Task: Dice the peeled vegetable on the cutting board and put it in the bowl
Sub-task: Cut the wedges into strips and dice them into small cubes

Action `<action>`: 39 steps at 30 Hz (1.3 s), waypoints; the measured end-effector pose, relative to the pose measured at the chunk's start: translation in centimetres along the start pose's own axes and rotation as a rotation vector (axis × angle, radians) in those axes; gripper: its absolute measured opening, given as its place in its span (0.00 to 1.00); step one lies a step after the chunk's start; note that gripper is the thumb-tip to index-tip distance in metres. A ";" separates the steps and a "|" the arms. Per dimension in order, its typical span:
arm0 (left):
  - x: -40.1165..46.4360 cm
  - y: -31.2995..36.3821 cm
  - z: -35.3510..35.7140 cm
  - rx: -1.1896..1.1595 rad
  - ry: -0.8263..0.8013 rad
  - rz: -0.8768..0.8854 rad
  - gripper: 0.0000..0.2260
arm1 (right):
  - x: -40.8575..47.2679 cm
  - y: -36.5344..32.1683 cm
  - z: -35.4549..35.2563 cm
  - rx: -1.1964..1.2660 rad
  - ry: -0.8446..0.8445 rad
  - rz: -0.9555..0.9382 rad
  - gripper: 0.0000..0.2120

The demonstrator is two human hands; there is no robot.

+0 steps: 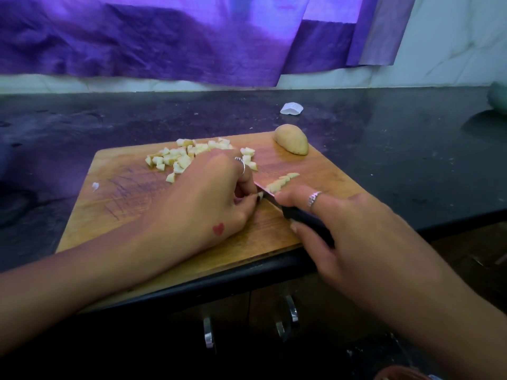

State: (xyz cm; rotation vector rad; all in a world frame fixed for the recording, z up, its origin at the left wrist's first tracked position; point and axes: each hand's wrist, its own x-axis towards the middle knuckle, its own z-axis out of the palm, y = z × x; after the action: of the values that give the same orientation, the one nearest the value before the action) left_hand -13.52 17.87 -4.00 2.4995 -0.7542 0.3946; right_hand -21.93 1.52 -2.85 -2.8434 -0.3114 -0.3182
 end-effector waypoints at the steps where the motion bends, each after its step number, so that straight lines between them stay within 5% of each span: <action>1: 0.0 0.0 0.0 -0.001 -0.001 0.008 0.05 | -0.2 0.3 0.0 0.010 0.015 -0.001 0.16; 8: 2.0 -1.9 0.5 0.113 0.030 0.018 0.06 | -0.7 2.4 -0.1 0.103 0.245 0.181 0.15; 13: 3.3 -2.6 -1.0 0.014 0.082 -0.067 0.13 | 0.0 1.4 0.2 0.075 0.155 0.296 0.14; 25: 3.3 -5.9 -6.1 -0.386 0.414 -0.257 0.10 | 4.3 1.5 -0.4 0.207 0.185 -0.036 0.08; 29: 3.4 -6.1 -5.9 -0.383 0.443 -0.263 0.10 | 2.9 5.6 -2.3 0.305 0.019 -0.217 0.15; 33: 3.5 -6.1 -5.6 -0.370 0.452 -0.245 0.10 | 3.2 7.8 -2.7 0.281 -0.133 -0.210 0.18; 39: 3.7 -6.2 -4.9 -0.297 0.459 -0.239 0.10 | 8.8 8.1 0.7 0.226 0.046 -0.195 0.08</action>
State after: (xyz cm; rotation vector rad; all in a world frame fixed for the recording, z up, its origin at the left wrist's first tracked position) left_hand -7.54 23.35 -0.75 2.0759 -0.3006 0.6824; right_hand -11.46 -4.36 -3.24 -2.5849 -0.5784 -0.3614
